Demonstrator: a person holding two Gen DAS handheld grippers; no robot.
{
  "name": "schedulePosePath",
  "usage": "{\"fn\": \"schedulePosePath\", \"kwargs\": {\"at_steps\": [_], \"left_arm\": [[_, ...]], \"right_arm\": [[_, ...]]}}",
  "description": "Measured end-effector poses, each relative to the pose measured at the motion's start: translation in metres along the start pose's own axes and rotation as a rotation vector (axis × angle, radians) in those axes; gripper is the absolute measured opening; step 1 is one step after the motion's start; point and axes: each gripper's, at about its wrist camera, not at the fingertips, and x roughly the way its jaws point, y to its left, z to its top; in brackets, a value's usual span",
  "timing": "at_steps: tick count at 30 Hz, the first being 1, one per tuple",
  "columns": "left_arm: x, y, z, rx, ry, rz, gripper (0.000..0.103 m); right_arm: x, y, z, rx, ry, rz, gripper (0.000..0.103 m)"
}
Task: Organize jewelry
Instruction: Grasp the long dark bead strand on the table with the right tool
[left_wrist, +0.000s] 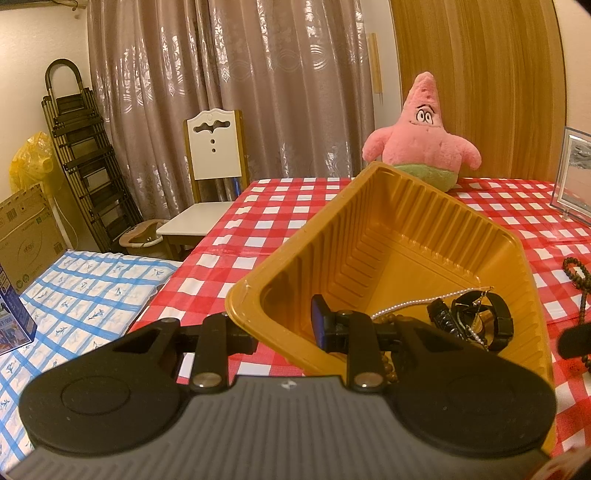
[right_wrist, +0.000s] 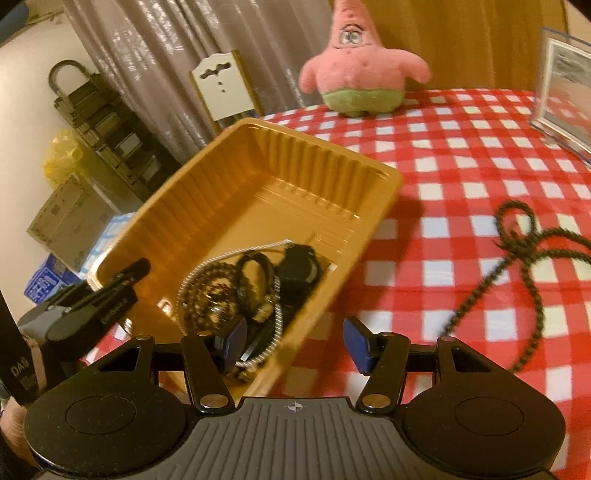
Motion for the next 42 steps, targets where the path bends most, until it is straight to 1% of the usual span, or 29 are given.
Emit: {"fn": "schedulePosePath", "kwargs": {"at_steps": [8,13,17,19,22,24,25,31,33,37,39,42], "left_arm": [[0.0,0.0,0.0,0.0,0.0,-0.001,0.025],[0.001,-0.001,0.0,-0.001,0.002,-0.001,0.025],[0.001,-0.001,0.0,-0.001,0.002,-0.002,0.025],[0.001,-0.001,0.0,-0.002,0.004,-0.001,0.025],[0.001,-0.001,0.0,-0.001,0.003,-0.001,0.025],[0.001,-0.001,0.0,-0.002,0.003,-0.002,0.025],[0.001,-0.001,0.0,-0.002,0.004,-0.001,0.025],[0.002,-0.001,-0.001,-0.004,0.007,0.0,0.025],[0.002,0.0,-0.001,-0.004,0.007,-0.001,0.025],[0.002,0.0,-0.001,-0.005,0.007,-0.001,0.025],[0.002,0.0,-0.001,-0.006,0.008,0.0,0.025],[0.002,0.001,-0.002,-0.007,0.009,0.0,0.025]], "right_arm": [[-0.019,-0.043,-0.018,0.06,-0.01,-0.131,0.058],[-0.032,-0.075,-0.02,0.067,-0.036,-0.246,0.058],[-0.035,-0.097,-0.018,0.037,-0.054,-0.332,0.058],[-0.034,-0.105,-0.017,0.018,-0.058,-0.36,0.058],[-0.028,-0.113,-0.014,-0.024,-0.072,-0.374,0.057],[-0.02,-0.115,-0.009,-0.061,-0.071,-0.381,0.045],[-0.016,-0.116,-0.007,-0.074,-0.07,-0.38,0.043],[0.009,-0.123,0.006,-0.112,-0.063,-0.373,0.035],[0.014,-0.124,0.008,-0.12,-0.054,-0.381,0.032],[0.018,-0.122,0.007,-0.141,-0.065,-0.394,0.029],[0.018,-0.119,0.005,-0.162,-0.067,-0.394,0.021],[0.019,-0.117,0.005,-0.171,-0.063,-0.387,0.013]]}}
